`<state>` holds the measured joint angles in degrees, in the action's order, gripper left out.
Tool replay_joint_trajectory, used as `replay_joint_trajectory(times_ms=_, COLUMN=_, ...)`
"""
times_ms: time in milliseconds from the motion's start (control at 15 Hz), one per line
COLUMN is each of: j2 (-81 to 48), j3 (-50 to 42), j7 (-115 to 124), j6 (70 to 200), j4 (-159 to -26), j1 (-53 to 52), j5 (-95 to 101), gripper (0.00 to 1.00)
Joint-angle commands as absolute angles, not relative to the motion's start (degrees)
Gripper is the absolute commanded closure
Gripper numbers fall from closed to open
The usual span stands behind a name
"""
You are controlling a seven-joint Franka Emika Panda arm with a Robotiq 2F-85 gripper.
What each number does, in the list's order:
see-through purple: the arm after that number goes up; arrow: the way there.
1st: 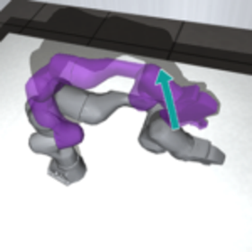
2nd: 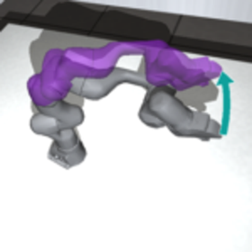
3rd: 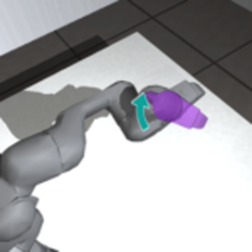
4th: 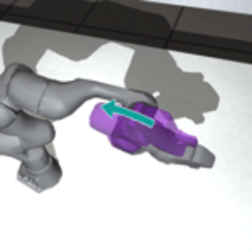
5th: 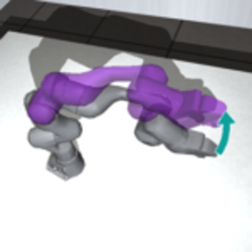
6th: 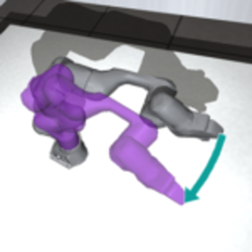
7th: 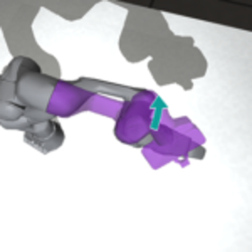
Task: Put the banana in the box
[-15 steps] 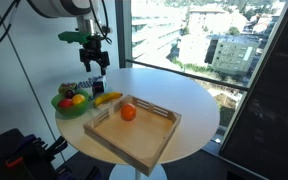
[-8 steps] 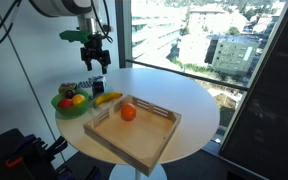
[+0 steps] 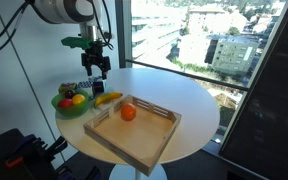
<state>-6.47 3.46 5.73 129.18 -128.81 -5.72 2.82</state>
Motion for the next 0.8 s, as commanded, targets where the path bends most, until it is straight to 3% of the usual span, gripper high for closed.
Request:
replay_joint_trajectory(times_ms=0, j2=-9.9, j3=3.41, j7=7.01, j6=130.71, j4=-126.88, j1=-5.53, j5=3.85, gripper=0.0)
replay_joint_trajectory(times_ms=733, j2=-19.28, j3=1.84, j7=8.78, j6=133.64, j4=-121.45, j1=-6.37, j5=4.57, gripper=0.0)
